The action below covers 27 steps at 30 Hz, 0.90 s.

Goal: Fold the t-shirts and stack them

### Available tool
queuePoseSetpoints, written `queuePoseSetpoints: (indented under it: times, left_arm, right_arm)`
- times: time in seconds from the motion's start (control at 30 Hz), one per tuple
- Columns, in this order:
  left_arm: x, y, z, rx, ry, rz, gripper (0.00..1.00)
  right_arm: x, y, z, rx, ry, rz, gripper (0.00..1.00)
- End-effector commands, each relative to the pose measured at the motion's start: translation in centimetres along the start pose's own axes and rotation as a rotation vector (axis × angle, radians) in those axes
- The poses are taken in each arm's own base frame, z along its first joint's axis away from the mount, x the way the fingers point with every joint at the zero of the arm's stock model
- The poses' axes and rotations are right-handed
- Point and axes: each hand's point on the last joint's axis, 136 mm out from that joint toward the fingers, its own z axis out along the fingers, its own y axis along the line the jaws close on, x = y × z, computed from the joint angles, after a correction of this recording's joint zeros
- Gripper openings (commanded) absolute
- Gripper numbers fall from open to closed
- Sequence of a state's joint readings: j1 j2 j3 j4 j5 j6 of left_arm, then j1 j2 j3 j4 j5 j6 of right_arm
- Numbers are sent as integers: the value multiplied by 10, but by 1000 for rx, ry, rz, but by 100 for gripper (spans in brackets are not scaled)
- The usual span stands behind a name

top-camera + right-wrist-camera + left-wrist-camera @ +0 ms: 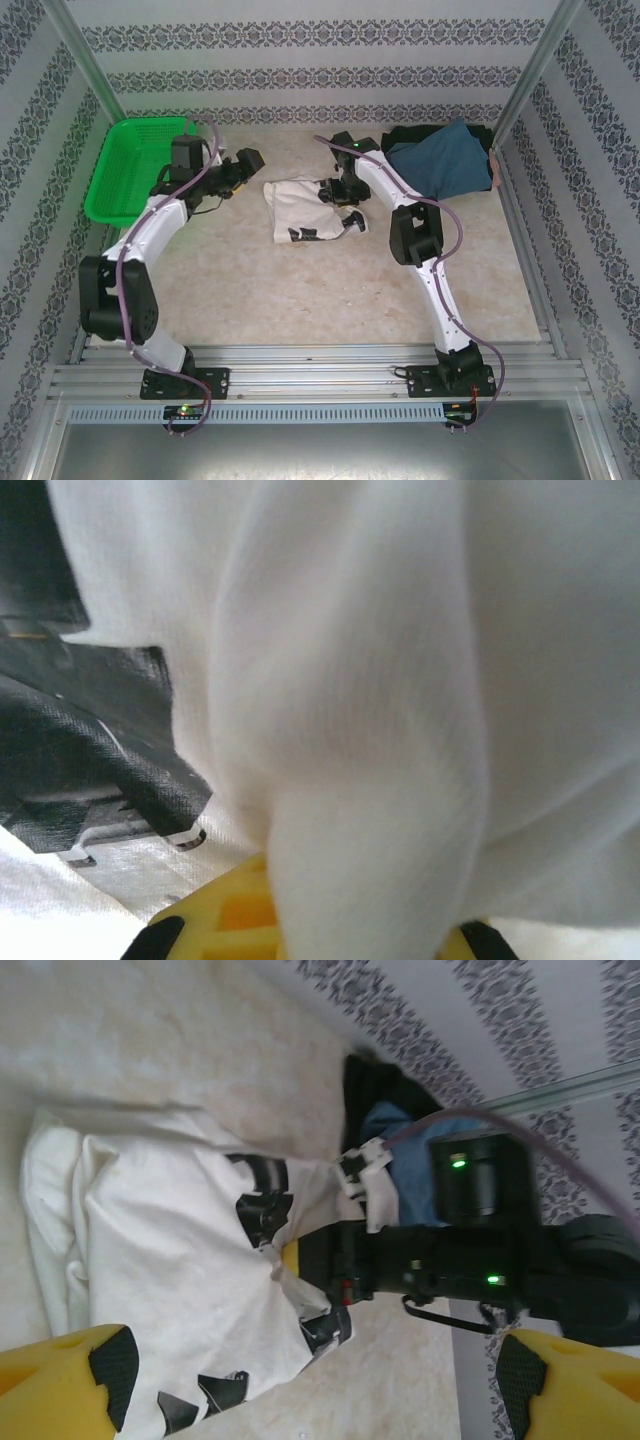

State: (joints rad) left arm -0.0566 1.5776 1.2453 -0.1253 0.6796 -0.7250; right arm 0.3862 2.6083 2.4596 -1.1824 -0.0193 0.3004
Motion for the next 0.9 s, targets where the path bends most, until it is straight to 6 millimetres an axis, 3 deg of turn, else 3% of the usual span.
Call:
queuePoseSetpoints:
  times: [0.0,0.2,0.37,0.5,0.87]
  left_arm:
    - [2,9,-21,-67,-46,62,95]
    - [-14,-10,-47,-110,-121,188,100]
    - [-37,-31,-60,-125,-170,253,100]
    - [-43,-34,-63,-139,-183,268,100]
    - [-38,-28,-71,-167,-186,281,100]
  right_arm:
    - [-28,-31,-66,156,-167,-45,0]
    - [-56,-70,-148,329,-359,-95,0]
    - [-76,-89,-191,440,-480,-159,0]
    - [-88,-100,-210,473,-533,-184,0]
    - [-96,-139,-244,522,-581,-208,0]
